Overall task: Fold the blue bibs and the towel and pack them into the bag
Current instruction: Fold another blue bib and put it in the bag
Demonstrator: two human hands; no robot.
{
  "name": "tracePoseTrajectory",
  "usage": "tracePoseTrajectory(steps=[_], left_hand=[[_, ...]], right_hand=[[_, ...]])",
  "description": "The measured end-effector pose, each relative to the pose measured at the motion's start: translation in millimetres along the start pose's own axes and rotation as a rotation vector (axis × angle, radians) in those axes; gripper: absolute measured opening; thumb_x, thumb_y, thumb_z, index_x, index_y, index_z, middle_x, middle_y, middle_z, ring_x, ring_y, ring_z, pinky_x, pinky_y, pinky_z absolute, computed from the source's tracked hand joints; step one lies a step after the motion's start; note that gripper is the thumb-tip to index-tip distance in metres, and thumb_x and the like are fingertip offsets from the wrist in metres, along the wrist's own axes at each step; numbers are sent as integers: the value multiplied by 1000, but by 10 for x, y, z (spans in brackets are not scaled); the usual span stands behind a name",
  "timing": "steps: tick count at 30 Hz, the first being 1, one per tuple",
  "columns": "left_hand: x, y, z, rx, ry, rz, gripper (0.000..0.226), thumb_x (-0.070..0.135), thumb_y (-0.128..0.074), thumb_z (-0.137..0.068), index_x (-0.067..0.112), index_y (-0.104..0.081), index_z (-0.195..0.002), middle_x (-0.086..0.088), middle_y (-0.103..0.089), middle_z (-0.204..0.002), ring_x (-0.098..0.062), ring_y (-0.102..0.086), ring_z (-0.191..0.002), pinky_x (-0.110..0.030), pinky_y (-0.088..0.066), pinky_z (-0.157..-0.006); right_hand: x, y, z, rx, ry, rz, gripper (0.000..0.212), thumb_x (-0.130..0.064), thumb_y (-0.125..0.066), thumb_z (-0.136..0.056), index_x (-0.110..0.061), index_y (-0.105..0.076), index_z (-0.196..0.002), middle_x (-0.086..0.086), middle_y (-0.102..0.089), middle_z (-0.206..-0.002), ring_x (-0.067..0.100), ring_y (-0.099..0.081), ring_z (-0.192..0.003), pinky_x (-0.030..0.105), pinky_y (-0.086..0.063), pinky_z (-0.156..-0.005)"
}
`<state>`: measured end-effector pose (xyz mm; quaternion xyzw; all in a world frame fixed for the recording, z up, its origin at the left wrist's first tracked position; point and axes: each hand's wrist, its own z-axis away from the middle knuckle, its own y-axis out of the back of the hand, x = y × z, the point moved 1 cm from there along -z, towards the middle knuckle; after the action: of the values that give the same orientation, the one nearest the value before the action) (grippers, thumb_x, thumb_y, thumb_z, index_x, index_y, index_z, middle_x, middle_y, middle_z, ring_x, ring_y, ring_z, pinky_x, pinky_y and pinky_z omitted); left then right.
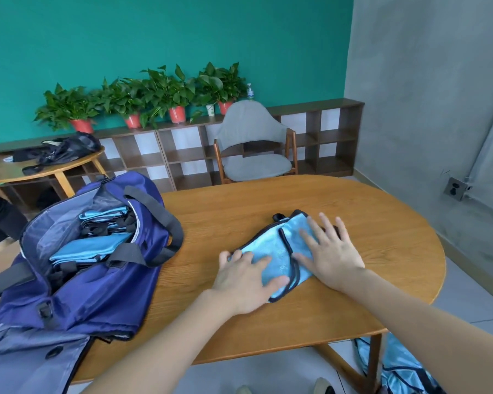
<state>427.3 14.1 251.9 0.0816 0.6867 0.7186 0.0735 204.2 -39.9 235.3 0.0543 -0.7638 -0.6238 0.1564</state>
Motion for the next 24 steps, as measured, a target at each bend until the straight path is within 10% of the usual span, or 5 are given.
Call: tracePoseTrajectory(steps=[2,4,8,16,24], left_hand=[[-43,179,-31,144,-45,81,71,78,-16,-96,32,-68,-109,2,-71,-106,-14,-54,-106,-43,-25,-106],[-171,221,-108,246,-92,134,55,69,-31,-100,34,-71,-113,10,-71,-110,-11,-53,-106,-39,-26,-105],[-379,-86,-191,137,-65,423,32,52,-55,-98,41,-69,-124,9,-53,-146,-19,-44,-137,-46,-31,-116],[-356,-316,-21,631,-239,464,27,48,-64,-91,27,-80,-98,14,-50,-95,-10,-50,-95,-36,-44,-90],[-350,-332,-61,430,-273,536,30,48,-62,-93,32,-77,-112,20,-64,-116,2,-55,-112,-39,-48,-98]], right_hand=[[-31,68,3,105,-106,39,71,-63,-27,-97,-16,-55,-142,14,-48,-149,36,-41,-137,51,-31,-109],[-135,71,94,183,-195,-71,59,-61,-45,-95,-15,-61,-128,10,-58,-124,32,-54,-110,45,-45,-89],[-270,-74,221,113,-215,-336,61,-67,-41,-96,-22,-53,-135,0,-54,-124,25,-51,-113,38,-43,-94],[48,-139,40,52,24,-733,60,-68,-48,-93,-34,-54,-142,-14,-43,-153,12,-35,-143,38,-27,-120],[-209,-59,380,88,239,-842,48,-79,-61,-77,-42,-72,-105,-26,-63,-119,-4,-50,-120,30,-39,-108]])
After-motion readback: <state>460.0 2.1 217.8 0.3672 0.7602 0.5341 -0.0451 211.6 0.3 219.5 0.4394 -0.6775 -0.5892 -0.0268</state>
